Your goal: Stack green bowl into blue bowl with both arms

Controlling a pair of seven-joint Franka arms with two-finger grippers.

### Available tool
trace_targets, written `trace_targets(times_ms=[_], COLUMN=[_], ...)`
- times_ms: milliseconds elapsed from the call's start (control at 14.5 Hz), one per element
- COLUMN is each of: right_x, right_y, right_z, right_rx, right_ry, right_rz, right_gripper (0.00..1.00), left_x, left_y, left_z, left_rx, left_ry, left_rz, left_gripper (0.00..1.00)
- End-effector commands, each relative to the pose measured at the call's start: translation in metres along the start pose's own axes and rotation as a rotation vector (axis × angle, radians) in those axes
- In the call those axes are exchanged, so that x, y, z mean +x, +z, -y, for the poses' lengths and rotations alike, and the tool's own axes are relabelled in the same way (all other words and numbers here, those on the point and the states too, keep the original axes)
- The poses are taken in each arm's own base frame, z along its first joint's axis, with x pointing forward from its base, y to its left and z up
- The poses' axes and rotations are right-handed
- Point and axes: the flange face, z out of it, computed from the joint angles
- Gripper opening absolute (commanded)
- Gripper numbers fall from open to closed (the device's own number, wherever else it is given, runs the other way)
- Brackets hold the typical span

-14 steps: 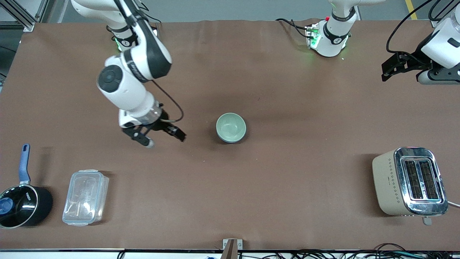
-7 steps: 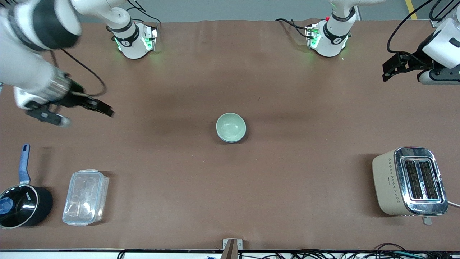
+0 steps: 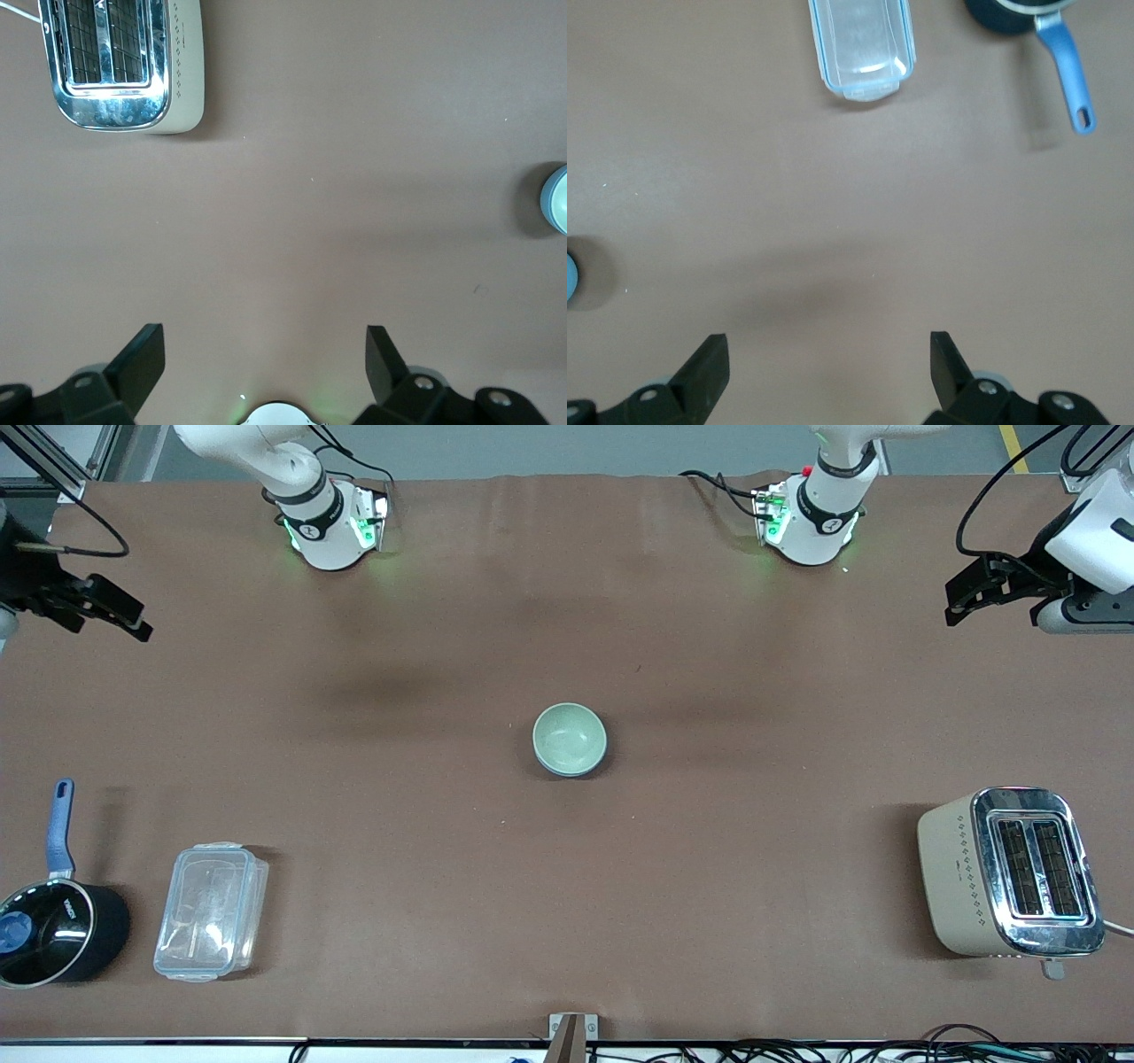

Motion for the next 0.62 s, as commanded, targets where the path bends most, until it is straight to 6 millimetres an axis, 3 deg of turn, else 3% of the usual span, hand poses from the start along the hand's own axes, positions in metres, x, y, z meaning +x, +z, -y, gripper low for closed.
trace_targets(times_ms=[0,276,552], right_x=[0.009,0.024,0.048], right_y=[-0.003,-0.006,-0.022], right_z=[0.006,0.012,0.017], right_rx=[-0.024,-0.037,-0.072], right_ry=[-0.036,-0.041,-0.035], right_rz=[-0.019,-0.030,-0.070], right_gripper=[1.00,1.00,1.00], left_x=[0.002,0.002,0.001], left_y=[-0.001,-0.001,-0.001], left_z=[-0.001,-0.003,-0.006], left_rx=[-0.012,-0.012,-0.011], left_ry=[0.012,0.016,0.019], left_rz=[0.010,0.010,0.011], left_gripper=[1.00,1.00,1.00])
